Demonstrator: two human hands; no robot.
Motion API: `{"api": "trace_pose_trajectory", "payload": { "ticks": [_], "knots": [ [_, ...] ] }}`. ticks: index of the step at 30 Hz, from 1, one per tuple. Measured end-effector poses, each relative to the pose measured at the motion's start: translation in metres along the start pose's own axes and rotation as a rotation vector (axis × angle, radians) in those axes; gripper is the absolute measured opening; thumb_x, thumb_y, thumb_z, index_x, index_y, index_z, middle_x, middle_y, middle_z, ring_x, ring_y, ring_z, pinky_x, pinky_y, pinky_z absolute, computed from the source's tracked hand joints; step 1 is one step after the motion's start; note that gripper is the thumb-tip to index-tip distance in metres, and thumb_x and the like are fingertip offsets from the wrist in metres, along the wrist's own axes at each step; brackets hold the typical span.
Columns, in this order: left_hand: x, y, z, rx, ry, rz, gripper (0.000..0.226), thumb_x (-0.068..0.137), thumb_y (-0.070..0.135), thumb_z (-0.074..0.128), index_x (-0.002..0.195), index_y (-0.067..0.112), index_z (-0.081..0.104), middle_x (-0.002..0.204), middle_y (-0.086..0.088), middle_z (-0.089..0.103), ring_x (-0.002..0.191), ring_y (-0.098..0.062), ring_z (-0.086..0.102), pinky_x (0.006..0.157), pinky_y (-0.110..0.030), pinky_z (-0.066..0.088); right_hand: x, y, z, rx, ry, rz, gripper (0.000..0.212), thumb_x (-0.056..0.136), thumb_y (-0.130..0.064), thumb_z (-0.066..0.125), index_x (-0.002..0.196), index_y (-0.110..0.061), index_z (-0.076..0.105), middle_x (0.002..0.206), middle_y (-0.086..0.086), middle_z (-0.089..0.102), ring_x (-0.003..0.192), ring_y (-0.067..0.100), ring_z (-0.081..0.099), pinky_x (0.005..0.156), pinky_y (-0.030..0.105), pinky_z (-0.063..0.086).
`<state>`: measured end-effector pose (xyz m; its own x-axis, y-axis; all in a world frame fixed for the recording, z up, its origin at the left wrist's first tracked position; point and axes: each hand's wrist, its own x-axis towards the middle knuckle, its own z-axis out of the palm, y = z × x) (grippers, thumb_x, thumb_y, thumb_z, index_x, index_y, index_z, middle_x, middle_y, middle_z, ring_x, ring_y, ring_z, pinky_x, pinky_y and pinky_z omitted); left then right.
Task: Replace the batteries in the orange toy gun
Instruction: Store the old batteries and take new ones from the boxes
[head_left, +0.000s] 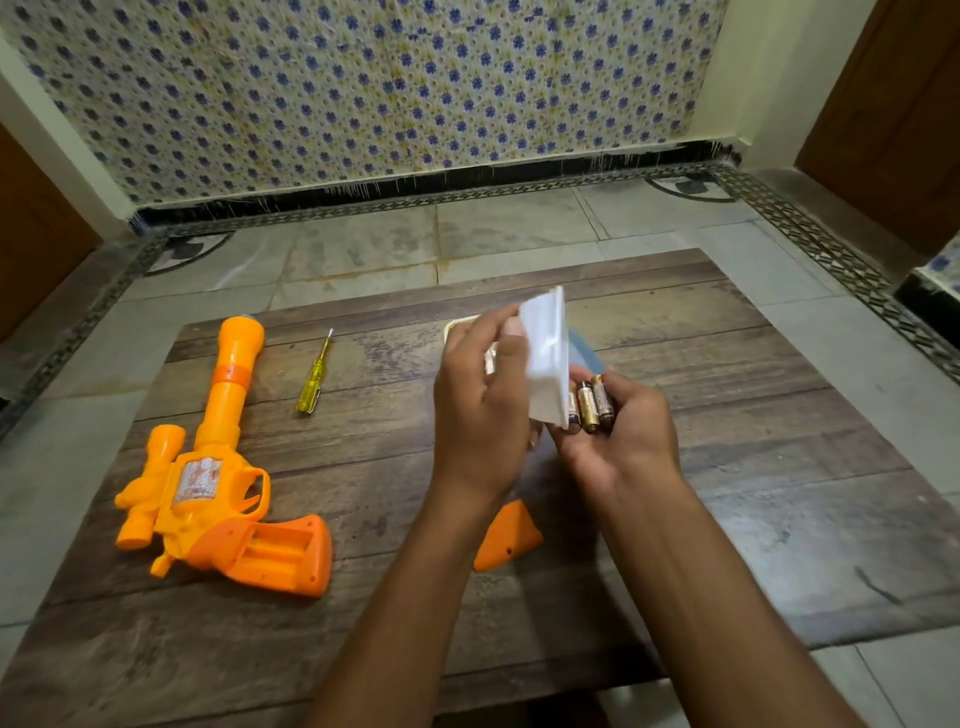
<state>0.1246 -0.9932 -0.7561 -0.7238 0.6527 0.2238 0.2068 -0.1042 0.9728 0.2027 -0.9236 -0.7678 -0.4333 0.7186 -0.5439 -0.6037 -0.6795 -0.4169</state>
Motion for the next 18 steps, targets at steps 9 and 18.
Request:
{"api": "trace_pose_trajectory", "payload": {
  "ticks": [9, 18],
  "knots": [
    [-0.008, -0.002, -0.005, -0.572, -0.037, -0.368, 0.033, 0.109, 0.023, 0.036, 0.129, 0.020, 0.062, 0.118, -0.017, 0.071, 0.085, -0.033, 0.068, 0.051, -0.032, 0.053, 0.005, -0.013, -0.003, 0.029, 0.069, -0.043, 0.019, 0.102, -0.007, 0.045, 0.090, 0.000, 0.058, 0.074, 0.012, 0.058, 0.048, 0.014, 0.057, 0.041, 0.019, 0.047],
    [-0.025, -0.011, 0.022, -0.406, -0.162, -0.476, 0.025, 0.109, 0.025, 0.043, 0.134, 0.026, 0.046, 0.122, -0.019, 0.064, 0.082, -0.036, 0.071, 0.051, -0.032, 0.056, 0.001, -0.041, -0.020, -0.944, -0.019, -0.467, 0.024, 0.104, -0.027, 0.056, 0.096, -0.012, 0.073, 0.065, 0.004, 0.054, 0.044, 0.009, 0.039, 0.038, 0.020, 0.030]
  ]
}}
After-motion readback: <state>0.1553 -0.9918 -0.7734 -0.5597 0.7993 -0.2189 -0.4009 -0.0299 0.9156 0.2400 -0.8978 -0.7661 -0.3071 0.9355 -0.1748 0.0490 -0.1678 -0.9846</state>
